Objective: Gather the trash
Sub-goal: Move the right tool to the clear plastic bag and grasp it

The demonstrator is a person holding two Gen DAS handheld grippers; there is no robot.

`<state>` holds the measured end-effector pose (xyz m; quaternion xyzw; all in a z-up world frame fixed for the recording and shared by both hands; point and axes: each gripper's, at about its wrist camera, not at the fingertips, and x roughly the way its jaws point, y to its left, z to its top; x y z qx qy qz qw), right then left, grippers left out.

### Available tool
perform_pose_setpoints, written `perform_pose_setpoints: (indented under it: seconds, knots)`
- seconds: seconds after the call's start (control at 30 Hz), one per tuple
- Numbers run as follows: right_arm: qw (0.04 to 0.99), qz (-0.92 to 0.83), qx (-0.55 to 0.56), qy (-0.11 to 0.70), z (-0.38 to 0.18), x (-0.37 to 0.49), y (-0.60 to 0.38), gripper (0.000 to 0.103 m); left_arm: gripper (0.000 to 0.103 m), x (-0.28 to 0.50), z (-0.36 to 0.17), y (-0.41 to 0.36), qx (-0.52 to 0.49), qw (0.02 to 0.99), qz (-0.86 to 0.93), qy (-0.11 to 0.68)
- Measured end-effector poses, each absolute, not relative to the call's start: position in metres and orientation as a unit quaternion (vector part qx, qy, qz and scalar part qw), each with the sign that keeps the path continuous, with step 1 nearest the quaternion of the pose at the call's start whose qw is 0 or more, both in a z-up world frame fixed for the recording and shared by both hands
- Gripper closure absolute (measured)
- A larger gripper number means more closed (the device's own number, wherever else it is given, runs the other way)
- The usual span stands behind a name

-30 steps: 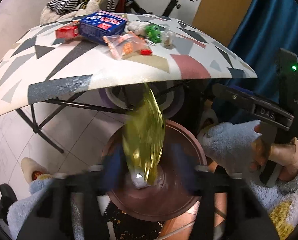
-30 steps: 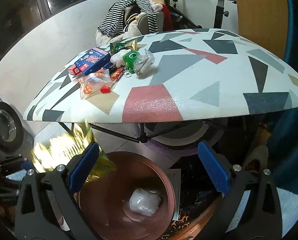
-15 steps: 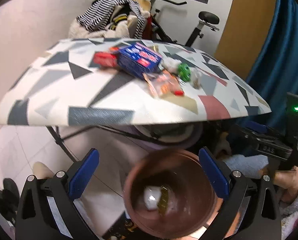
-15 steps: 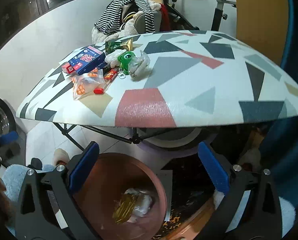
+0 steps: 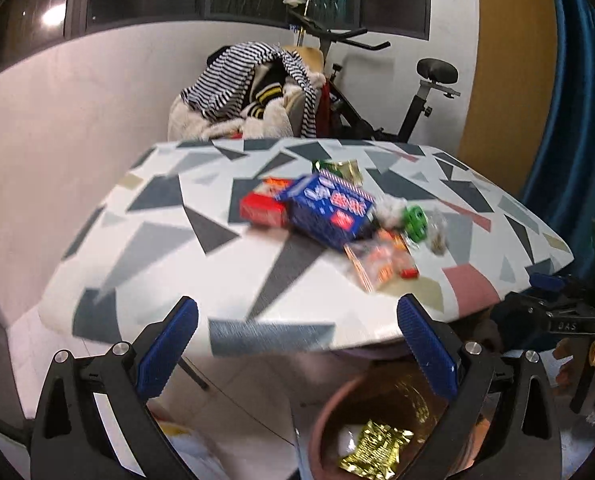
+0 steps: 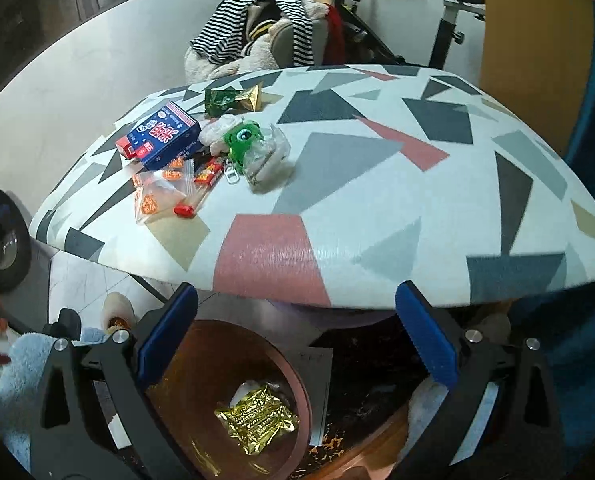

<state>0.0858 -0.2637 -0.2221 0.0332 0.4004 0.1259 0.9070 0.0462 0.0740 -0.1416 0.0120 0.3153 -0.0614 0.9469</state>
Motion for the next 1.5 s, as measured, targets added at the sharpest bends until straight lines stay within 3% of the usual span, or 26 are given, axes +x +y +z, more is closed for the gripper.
perform_pose_setpoints:
  seconds: [0.43, 0.63, 0.73, 0.9, 0.97, 1.17, 1.5]
  knots:
    - [0.907, 0.122, 0.000, 0.403, -0.212, 0.134, -0.264, 0.006, 0.006, 0.084, -0.125, 0.089, -0.002, 0.947, -0.057, 0.317]
    - [0.903, 0.131, 0.042, 0.408, -0.215, 0.173, -0.261, 0.007, 0.006, 0.099, -0.132, 0.097, -0.028, 0.939, -0.051, 0.339]
    - [0.897, 0.153, 0.062, 0.411, -0.218, 0.193, -0.251, 0.027, 0.006, 0.104, -0.134, 0.098, -0.029, 0.939, -0.045, 0.338]
    - [0.884, 0.172, 0.073, 0.428, -0.227, 0.219, -0.231, 0.047, 0.006, 0.114, -0.138, 0.101, -0.059, 0.933, -0.049, 0.351]
    - [0.879, 0.182, 0.071, 0.434, -0.228, 0.221, -0.225, 0.068, 0.007, 0.118, -0.139, 0.101, -0.072, 0.930, -0.055, 0.357]
    - [0.890, 0.178, 0.059, 0.416, -0.214, 0.208, -0.232, 0.073, 0.018, 0.133, -0.145, 0.093, -0.116, 0.916, -0.076, 0.377]
    - [0.900, 0.154, 0.052, 0.405, -0.204, 0.198, -0.259, 0.074, 0.018, 0.165, -0.152, 0.068, -0.155, 0.895, -0.089, 0.408]
